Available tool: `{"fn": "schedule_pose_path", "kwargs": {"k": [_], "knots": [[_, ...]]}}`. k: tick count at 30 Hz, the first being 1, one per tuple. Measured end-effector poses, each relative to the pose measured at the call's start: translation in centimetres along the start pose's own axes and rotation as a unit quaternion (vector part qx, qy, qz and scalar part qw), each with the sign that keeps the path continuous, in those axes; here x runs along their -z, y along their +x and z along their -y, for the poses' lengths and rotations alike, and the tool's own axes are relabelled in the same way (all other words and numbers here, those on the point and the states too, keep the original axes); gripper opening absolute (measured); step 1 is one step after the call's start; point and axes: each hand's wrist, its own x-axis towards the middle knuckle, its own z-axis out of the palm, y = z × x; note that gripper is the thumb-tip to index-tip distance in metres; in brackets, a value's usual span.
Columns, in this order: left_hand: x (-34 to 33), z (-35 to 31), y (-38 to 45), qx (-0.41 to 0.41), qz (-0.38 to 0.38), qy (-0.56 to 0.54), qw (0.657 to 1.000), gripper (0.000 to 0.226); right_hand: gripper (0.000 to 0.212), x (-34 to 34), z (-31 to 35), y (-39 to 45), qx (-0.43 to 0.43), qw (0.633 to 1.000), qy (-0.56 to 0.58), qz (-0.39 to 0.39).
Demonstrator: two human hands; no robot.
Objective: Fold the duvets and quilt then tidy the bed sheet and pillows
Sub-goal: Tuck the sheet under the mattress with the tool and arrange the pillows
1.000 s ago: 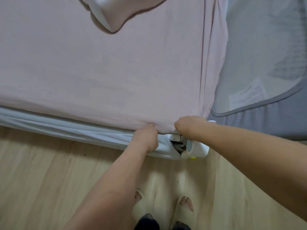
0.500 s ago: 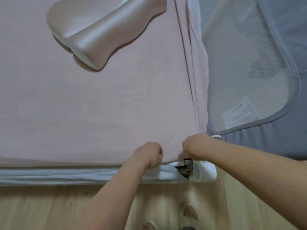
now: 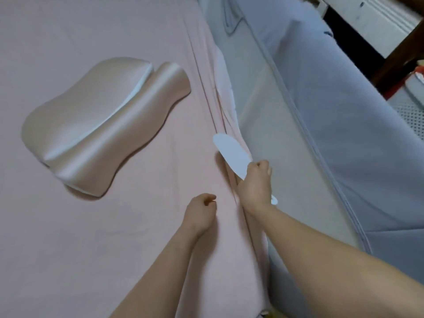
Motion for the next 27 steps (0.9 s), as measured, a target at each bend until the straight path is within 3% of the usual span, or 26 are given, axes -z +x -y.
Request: {"fn": "schedule_pose_path", "kwargs": {"k": [3, 6, 9, 12, 13, 16, 19, 21, 23, 24, 26, 27], "knots": [[-1.2, -0.7, 3.4, -0.015, -0.005, -0.034, 0.999, 0.040, 0.029, -2.6, -0.6, 3.9, -0.002, 0.999, -0.039, 0.003], [-2.6, -0.1, 5.3, -0.063, -0.017, -0.006, 0.998, 0.049, 0.028, -4.0, -1.0, 5.6, 0.020, 0.988, -0.150, 0.043], [-3.9, 0.8, 6.0, -0.125, 0.004, 0.022, 0.992, 0.058, 0.025, -4.0, -0.8, 6.1, 0.037, 0.977, -0.190, 0.087], [-5.6, 1.5, 6.5, -0.195, 0.024, 0.095, 0.976, 0.064, 0.027, -1.8, -0.7, 6.3, 0.151, 0.942, -0.301, -0.008], [-6.4, 1.3, 6.0, -0.200, 0.037, 0.144, 0.969, 0.069, 0.031, -0.4, -0.8, 6.2, 0.164, 0.927, -0.332, -0.050], [-9.1, 0.0, 6.1, -0.220, 0.131, 0.277, 0.926, 0.076, 0.019, 1.3, -1.3, 6.7, 0.131, 0.907, -0.395, 0.069], [-10.2, -1.1, 7.4, -0.245, 0.212, 0.389, 0.862, 0.065, 0.024, 0.8, -0.5, 6.4, 0.102, 0.906, -0.401, 0.085], [-9.2, -1.3, 8.3, -0.244, 0.236, 0.369, 0.865, 0.048, 0.024, 0.2, 0.0, 6.2, 0.092, 0.914, -0.386, 0.084], [-6.6, -1.6, 8.2, -0.275, 0.192, 0.333, 0.881, 0.031, 0.025, -0.4, 0.7, 6.4, 0.098, 0.923, -0.369, 0.051], [-4.9, -1.4, 8.2, -0.291, 0.131, 0.310, 0.896, 0.027, 0.024, -0.8, 1.1, 6.5, 0.115, 0.929, -0.352, 0.009], [-0.9, -0.7, 8.6, -0.319, -0.065, 0.251, 0.912, 0.031, 0.020, -1.3, 2.8, 6.4, 0.130, 0.950, -0.281, -0.036], [1.0, -0.1, 9.2, -0.314, -0.171, 0.258, 0.897, 0.035, 0.018, -1.8, 3.7, 6.4, 0.131, 0.960, -0.240, -0.051]]}}
